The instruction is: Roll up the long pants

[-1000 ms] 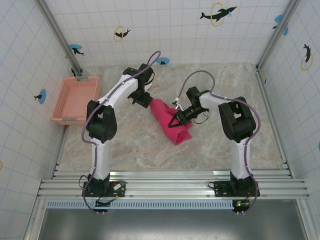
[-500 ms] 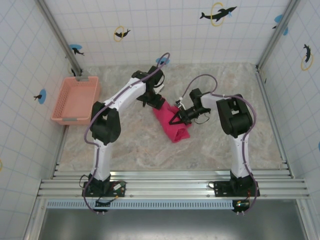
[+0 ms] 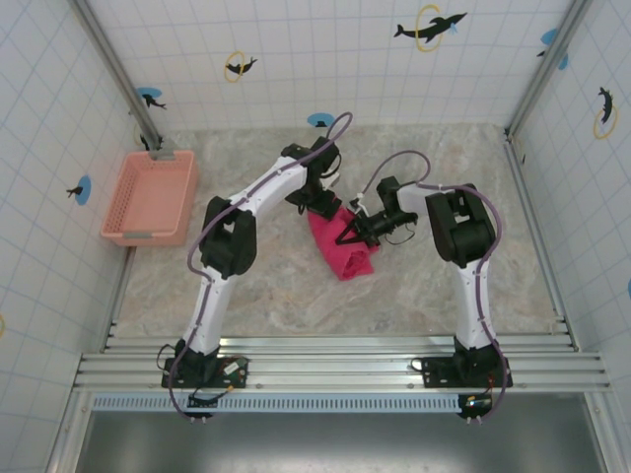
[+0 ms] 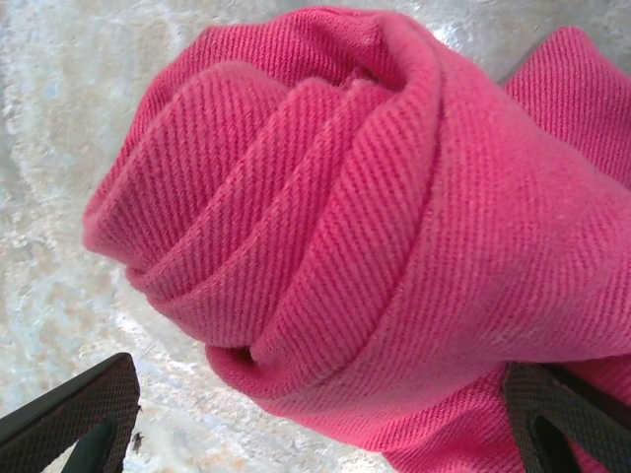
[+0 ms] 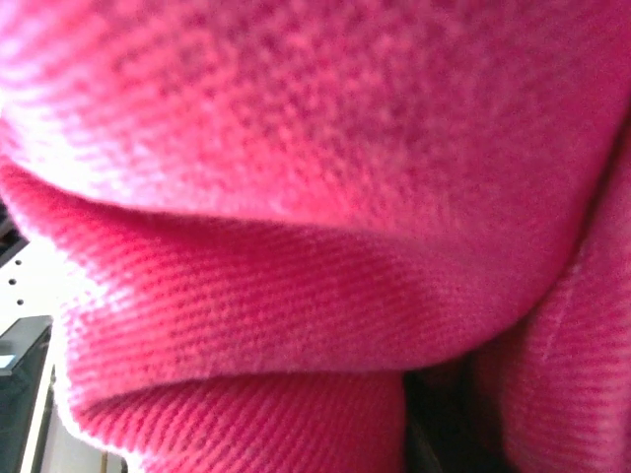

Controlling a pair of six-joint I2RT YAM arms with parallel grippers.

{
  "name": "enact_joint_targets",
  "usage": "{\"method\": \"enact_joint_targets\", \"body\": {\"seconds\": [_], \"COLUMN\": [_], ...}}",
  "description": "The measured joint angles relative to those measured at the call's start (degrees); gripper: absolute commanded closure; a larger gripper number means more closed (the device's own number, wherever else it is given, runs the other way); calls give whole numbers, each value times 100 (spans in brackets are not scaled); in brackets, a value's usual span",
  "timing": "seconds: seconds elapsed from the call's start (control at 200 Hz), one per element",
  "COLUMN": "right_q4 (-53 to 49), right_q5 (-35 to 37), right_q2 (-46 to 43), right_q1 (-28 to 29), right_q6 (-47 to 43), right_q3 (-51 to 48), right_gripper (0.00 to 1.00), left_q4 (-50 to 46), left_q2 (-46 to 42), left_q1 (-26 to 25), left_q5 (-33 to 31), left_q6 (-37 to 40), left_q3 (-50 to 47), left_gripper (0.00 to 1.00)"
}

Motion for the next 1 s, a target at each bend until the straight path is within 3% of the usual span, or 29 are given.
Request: {"method": "enact_joint_targets", "body": {"seconds": [0.19, 0.21, 0.225, 0.365, 0.656, 1.001], "right_q4": [-238, -251, -269, -529, -1255, -1661], "right_q5": [269, 382, 398, 1443, 3488, 4387], "right_q2": [-11, -31, -55, -621, -1569, -1993], "right_q1": [-2, 2, 2, 85, -26, -538], "right_q6": [138, 146, 160, 337, 273, -35], "right_q3": [94, 96, 96, 278, 452, 94], "right_gripper": [35, 16, 11, 0, 2, 2], "left_q4": [-39, -50, -55, 17, 168, 155], "left_q2": [116, 129, 146, 282, 448, 520], "left_q1": [-44, -44, -46, -136, -348, -382], "left_q5": [24, 28, 33, 186, 461, 575], "left_q6": [-184, -197, -210, -350, -461, -463], "left_q3": [125, 151, 168, 319, 490, 584], "left_gripper": [3, 3, 3, 3, 3, 3]}}
